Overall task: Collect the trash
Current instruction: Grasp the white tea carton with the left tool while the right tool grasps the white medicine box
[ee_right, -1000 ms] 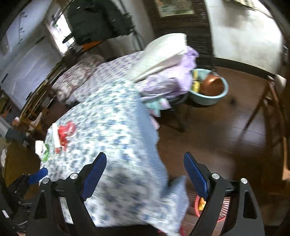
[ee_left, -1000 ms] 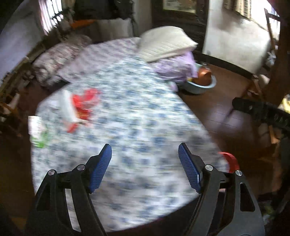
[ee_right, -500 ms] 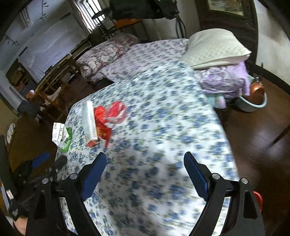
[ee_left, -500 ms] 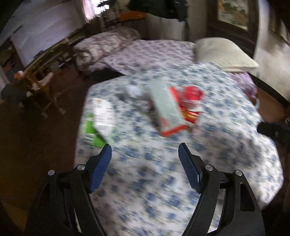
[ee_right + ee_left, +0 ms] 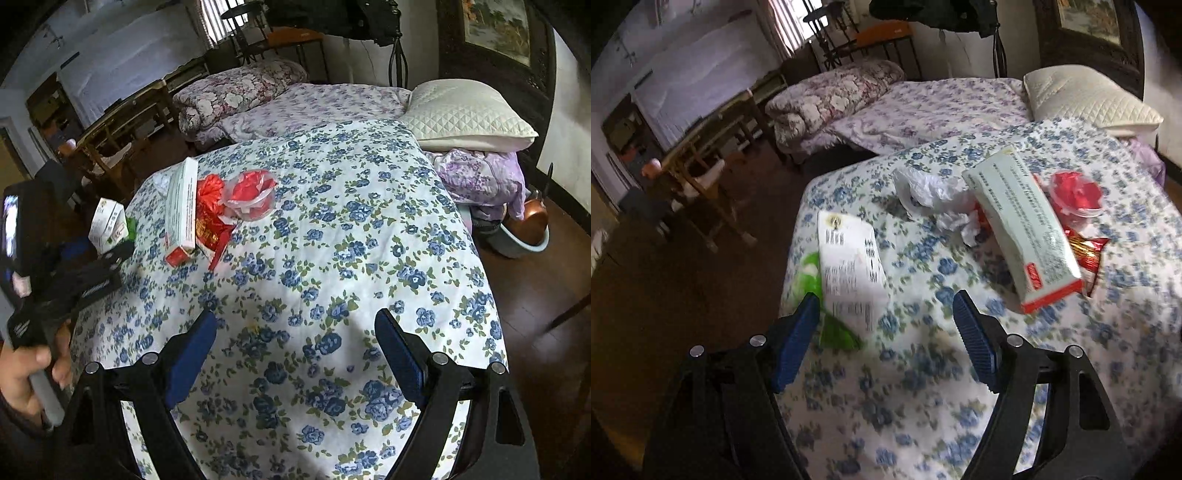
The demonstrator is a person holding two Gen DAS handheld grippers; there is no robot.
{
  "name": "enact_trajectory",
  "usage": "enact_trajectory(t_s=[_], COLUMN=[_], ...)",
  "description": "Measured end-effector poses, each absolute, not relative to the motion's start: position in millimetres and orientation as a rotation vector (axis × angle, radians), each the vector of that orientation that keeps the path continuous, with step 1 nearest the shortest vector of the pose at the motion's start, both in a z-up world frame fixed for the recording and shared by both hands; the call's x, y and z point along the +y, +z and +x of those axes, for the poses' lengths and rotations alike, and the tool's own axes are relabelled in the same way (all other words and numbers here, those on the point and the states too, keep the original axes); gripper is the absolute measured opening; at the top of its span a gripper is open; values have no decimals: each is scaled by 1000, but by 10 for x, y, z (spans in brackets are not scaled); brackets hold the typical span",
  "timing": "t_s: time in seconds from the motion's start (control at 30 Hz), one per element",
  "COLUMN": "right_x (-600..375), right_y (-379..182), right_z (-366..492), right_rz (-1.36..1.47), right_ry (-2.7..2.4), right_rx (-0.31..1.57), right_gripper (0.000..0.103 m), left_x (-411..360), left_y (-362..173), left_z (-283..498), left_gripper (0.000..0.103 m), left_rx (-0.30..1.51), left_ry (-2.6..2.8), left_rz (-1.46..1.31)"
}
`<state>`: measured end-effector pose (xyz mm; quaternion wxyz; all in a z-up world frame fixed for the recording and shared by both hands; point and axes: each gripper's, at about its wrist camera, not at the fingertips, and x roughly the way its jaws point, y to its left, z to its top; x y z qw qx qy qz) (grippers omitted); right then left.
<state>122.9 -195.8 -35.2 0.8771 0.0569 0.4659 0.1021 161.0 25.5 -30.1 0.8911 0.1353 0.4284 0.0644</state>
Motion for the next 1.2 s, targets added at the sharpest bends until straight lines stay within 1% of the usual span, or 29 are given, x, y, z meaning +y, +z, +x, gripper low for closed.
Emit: enact_trajectory(t_s=[0.13,0.17,0.23,0.27,0.3,0.37,0.4,0.5,0.73,0.93,1.07,1.2], right_x=[-2000,-2020,-2058,-2070,-2075,-2064,-2051,-2017,-1942,-1811,-1435,-1076], right_y=[-334,-332,-332,-335,-338,-345,-349,-353,-362,-331,-267,-224], right_z=[1205,1205,1209,1213,1219,1224,1226,1233,1209,1308,1459,1665], right_rz=[119,128,150,155,153,140,125,98,35,106,-7,-57], right_ry=[209,206,202,198,195,191,190,192,183,226,278,312], right_rx=[956,957,959,960,960,960,959,958,938,969,966,950], right_gripper=[86,86,86,86,86,86,86,86,86,86,86,85], left_x=[287,302,361,401,432,480,519,608,718,732,768,748], left_y=[-371,-384,-419,-431,-436,-454,-474,-431,-16,276,269,179], left_z=[1720,1747,1816,1854,1889,1948,1974,1959,1651,1302,1174,1252], left_gripper=[71,70,62,60,56,40,22,22,22,23,23,23], left_rx=[898,900,909,916,920,934,945,936,879,862,883,893], left_ry=[148,151,150,158,163,169,165,147,74,13,33,75], left_rz=[263,258,232,218,207,194,180,123,-36,-143,-216,-126])
